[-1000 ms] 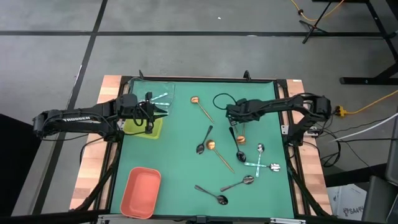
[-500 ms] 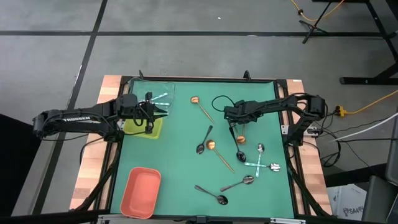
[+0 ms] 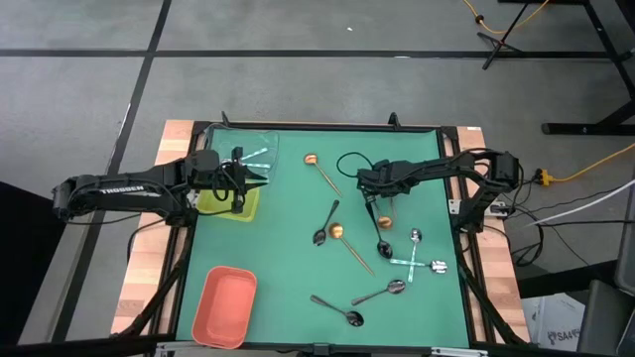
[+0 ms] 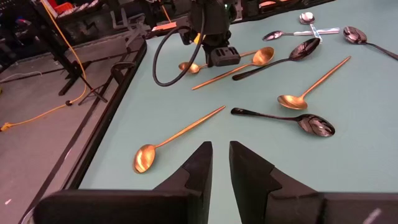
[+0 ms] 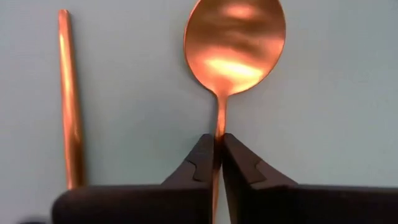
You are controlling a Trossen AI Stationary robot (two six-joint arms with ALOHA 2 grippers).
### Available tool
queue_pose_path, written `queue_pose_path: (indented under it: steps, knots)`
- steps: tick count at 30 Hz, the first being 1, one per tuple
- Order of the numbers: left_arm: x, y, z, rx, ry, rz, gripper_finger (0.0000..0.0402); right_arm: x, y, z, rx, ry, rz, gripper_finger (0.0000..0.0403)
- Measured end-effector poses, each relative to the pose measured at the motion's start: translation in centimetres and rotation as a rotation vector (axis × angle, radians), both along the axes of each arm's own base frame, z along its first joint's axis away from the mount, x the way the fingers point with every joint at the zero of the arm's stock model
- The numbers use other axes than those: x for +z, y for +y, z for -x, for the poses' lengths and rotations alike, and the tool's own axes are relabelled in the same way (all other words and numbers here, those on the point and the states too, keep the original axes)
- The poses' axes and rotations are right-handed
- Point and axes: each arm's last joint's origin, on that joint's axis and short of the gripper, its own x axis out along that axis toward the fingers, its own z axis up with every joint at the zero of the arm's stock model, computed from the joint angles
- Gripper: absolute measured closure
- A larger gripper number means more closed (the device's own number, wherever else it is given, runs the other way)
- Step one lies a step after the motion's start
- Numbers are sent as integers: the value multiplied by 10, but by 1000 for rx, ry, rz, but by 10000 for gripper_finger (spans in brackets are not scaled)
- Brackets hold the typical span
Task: Sort silverware by color (type)
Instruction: Put the gold spoon into the yellow bin
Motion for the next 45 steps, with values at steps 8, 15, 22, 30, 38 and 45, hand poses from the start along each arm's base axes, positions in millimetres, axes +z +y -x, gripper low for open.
queue_pose_path:
  steps: [8, 15, 22, 30, 38, 45]
  knots:
    - [0, 0, 0, 0, 0, 0, 353, 0, 0, -1, 48, 7, -2, 398]
    - [0, 0, 0, 0, 0, 0, 353, 0, -1, -2, 234, 66, -12, 401]
    - [0, 0, 0, 0, 0, 0, 353, 0, -1, -2, 393, 119, -21, 401]
    - [0, 0, 0, 0, 0, 0, 353, 2, -1, -2, 455, 127, -9, 402]
    - [0, 0, 0, 0, 0, 0, 353, 18, -3, -15, 526, -53, 51, 402]
    - [0, 0, 0, 0, 0, 0, 353, 26, -3, -33, 669, -264, 36, 402]
